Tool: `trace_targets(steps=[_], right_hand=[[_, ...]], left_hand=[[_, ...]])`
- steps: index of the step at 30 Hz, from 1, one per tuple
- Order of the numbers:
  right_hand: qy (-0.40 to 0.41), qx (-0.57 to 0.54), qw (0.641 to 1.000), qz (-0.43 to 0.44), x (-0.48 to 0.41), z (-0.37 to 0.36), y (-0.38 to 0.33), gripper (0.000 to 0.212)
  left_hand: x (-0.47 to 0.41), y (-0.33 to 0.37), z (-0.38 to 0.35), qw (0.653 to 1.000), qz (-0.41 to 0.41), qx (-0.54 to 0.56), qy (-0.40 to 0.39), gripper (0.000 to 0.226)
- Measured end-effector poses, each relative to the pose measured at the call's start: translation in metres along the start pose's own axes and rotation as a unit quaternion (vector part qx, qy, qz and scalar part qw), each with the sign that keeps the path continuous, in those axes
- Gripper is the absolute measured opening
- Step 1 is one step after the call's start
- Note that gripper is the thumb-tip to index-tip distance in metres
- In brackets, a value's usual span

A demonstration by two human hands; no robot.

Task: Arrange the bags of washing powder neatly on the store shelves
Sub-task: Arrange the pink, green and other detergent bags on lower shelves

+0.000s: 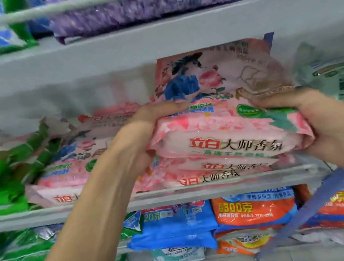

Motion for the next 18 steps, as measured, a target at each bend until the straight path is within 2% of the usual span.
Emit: trace_targets(steps=[3,5,8,10,12,16,18], right_hand=[[-0.007,-0.086,0.996,0.011,0.010,-0.020,-0.006,0.033],[-0.003,-0.140,0.990,0.011,0.014,-0.035,-0.005,0.023],[-0.030,-0.164,0.986,0.015,0.015,-0.061,0.000,0.020],[-0.058,-0.164,0.985,0.019,0.016,-0.085,-0.002,0.018],[-0.080,-0.155,0.984,0.034,0.012,-0.115,-0.010,0.024],[-0.142,-0.201,0.968,0.056,-0.011,-0.181,-0.029,0.041],[-0.159,-0.216,0.963,0.037,-0.031,-0.209,-0.029,0.032]], left_hand=[[0.015,-0.012,0.008,0.995,0.036,0.066,-0.072,0.022],[0.026,-0.020,0.016,0.990,0.040,0.100,-0.096,0.028],[0.032,-0.015,0.046,0.987,-0.038,0.143,-0.066,0.085],[0.039,-0.005,0.071,0.982,-0.091,0.160,-0.048,0.099],[0.046,0.006,0.096,0.975,-0.127,0.175,-0.044,0.091],[0.053,0.027,0.145,0.964,-0.190,0.184,-0.020,0.091],[0.047,0.029,0.176,0.964,-0.177,0.196,0.013,0.076]])
Point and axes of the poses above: each hand's wrist, its own x-axis away from the middle knuckle, its own z-axis out of the back of the hand, y = z × x, the point moved 6 cm from there along -x, towards the middle knuckle, and after that the axes turned 3 degrees about z, right-handed, at the moved point
